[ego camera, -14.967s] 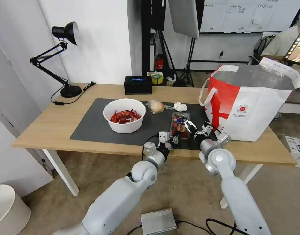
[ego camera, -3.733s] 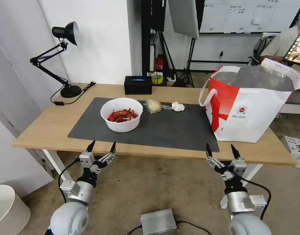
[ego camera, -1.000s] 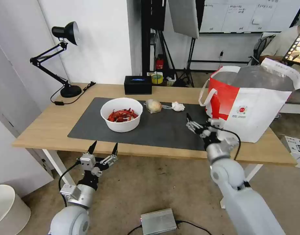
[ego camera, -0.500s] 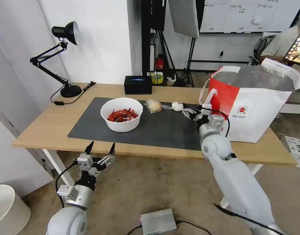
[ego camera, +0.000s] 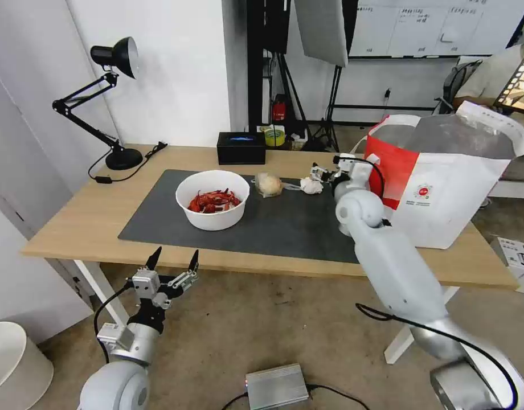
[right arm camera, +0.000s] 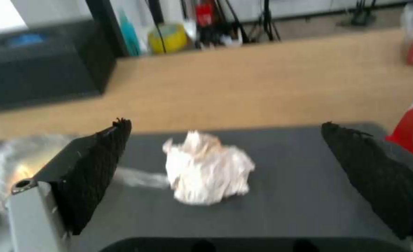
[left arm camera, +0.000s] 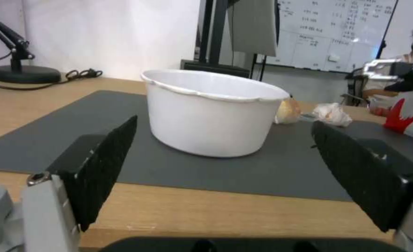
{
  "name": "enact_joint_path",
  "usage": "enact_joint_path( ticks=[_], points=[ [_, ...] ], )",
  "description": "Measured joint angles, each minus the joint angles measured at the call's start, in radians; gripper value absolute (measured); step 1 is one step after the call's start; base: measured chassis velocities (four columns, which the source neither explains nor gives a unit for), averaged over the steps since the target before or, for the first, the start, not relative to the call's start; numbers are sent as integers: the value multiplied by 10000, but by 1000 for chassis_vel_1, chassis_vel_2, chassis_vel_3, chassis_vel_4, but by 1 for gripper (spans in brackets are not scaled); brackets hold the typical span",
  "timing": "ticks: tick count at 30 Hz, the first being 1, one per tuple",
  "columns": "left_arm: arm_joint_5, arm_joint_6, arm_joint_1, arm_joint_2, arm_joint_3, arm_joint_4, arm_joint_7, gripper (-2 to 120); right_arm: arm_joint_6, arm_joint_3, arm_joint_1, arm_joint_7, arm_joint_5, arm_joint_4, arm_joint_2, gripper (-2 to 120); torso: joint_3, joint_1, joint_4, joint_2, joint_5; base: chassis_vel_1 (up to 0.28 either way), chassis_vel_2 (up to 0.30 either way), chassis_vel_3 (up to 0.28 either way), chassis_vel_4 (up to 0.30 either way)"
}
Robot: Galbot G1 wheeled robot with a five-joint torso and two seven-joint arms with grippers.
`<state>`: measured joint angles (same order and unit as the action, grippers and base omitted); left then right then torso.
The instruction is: Pick up the trash from the table and place it into the takeout bag.
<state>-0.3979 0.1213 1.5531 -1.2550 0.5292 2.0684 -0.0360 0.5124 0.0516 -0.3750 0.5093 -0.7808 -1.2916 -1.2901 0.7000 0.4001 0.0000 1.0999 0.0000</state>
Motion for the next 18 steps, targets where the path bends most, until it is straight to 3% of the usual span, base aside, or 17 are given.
enact_joint_path(
  ticks=[9, 18],
  points=[
    [-6, 17, -6, -58, 5, -13, -14, 100, 390, -327, 846, 422, -206, 1244, -564, 100, 0, -1, 0, 1, -1, 0, 0, 0, 0],
    [-2, 36, -17, -72, 3, 9, -30, 100, 95, -254, 1407, 393, -149, 2366, -881, 100, 0, -1, -2, 1, 0, 0, 0, 0, 0]
  ],
)
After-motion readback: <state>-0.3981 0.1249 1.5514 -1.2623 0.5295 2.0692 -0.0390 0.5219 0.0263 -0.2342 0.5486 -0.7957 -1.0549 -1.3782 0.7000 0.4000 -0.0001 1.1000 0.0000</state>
